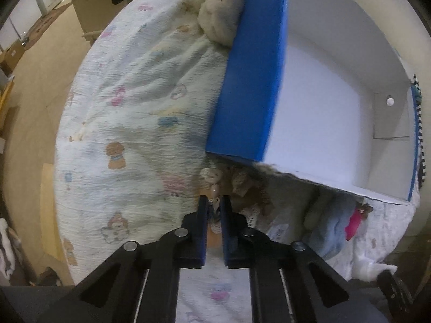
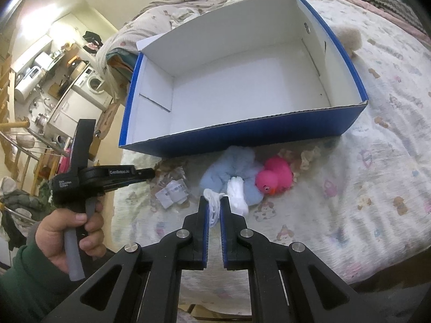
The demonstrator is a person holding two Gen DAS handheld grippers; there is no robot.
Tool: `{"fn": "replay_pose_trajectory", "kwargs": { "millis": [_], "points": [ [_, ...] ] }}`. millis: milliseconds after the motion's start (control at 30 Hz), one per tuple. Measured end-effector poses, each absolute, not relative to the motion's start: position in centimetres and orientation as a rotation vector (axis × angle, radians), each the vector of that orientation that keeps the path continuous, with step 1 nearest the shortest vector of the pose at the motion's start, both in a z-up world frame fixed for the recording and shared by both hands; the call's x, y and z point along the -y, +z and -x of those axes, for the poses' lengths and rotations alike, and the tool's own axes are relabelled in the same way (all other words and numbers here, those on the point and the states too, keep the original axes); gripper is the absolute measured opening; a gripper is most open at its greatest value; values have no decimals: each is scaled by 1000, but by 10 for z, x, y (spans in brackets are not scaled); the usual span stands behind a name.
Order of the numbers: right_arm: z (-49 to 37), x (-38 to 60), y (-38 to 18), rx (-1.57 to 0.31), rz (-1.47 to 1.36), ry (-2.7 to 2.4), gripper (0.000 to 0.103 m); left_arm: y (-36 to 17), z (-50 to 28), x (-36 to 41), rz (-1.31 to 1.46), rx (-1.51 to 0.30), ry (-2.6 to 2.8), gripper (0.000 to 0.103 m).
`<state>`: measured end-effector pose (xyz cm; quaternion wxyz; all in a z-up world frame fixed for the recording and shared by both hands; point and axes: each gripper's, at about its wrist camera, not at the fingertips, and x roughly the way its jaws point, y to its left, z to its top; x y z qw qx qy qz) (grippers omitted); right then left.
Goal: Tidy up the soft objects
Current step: 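Carry the sock and scrunchie with both grippers over into the box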
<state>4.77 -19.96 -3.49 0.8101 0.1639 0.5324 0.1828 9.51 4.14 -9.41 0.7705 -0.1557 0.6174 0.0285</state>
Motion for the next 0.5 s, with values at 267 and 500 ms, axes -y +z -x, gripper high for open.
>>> {"fn": "replay_pose_trajectory", "kwargs": {
  "millis": [267,500],
  "points": [
    [-49,200,-37,-1126,-368,385,9,-59,-74,-42,341,-1219,15,5],
    [-46,198,-30,-1098,-378,410,9,-15,-39,-38,263,-1090,5,5]
  ]
}}
